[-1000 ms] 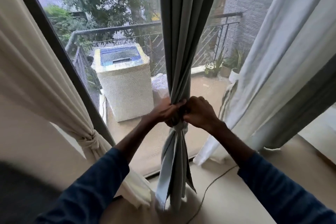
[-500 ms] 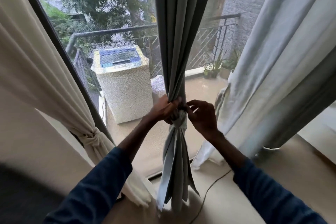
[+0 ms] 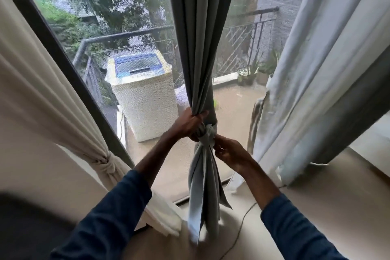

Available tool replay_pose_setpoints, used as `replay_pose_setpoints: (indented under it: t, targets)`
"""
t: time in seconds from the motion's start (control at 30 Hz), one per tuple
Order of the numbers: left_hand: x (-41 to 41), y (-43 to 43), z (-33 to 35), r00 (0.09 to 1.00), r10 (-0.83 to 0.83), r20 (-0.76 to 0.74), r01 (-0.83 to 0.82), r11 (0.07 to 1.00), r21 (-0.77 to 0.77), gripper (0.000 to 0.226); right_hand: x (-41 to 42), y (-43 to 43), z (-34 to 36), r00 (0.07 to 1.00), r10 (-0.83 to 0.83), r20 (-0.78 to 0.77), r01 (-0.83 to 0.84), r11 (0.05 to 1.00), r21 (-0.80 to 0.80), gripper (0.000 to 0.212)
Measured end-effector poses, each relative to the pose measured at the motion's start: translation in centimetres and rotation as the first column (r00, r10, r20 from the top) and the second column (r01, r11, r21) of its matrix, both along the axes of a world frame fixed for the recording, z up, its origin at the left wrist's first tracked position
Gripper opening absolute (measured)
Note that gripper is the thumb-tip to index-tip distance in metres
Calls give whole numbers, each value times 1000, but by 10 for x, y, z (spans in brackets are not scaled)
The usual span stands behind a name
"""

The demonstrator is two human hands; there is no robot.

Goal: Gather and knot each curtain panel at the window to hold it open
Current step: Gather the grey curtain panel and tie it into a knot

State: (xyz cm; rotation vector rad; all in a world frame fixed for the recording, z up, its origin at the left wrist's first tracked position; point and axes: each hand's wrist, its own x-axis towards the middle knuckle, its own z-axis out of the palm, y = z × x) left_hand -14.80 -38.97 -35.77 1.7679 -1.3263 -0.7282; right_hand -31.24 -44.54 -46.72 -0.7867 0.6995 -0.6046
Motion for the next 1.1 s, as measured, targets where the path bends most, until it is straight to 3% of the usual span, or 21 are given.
replay_pose_setpoints:
  t: [0.1,0.3,0.37,0.5,0.77,0.9,0.97,1.03,1.1]
  targets:
    - [4,2,-1,999,-7,50,7,1000,-5,19,-6,0,-21,994,-12,-105,7,999,-51,23]
    - [-8,-10,-17,901,49,430,-73,997,40,47,-18,2,-54,976,-117,-181,117,993,-14,23]
    - [-19,-14,-18,870,64,489,-89,996,28,49,-15,3,-51,976,-137,-167,144,989,31,19]
    - [-23,-13,-20,870,100,482,-121,993,12,50,-9,7,-52,973,-194,-123,208,972,112,19]
    - [-6,11,-43,828,-7,560,-19,999,41,67,5,19,-39,962,-272,-32,272,939,212,29]
    - [-3,15,-54,808,86,582,-176,979,99,81,6,14,-34,956,-291,-26,290,936,197,40]
    - [2,13,-60,794,83,602,-234,956,177,79,8,11,-29,957,-290,-13,287,938,193,43]
    - [7,11,-66,798,-2,603,-205,939,275,61,9,6,-24,958,-288,-1,283,940,189,35]
    - [7,8,-68,890,-82,449,-103,923,372,46,11,3,-18,959,-283,-4,280,946,160,30]
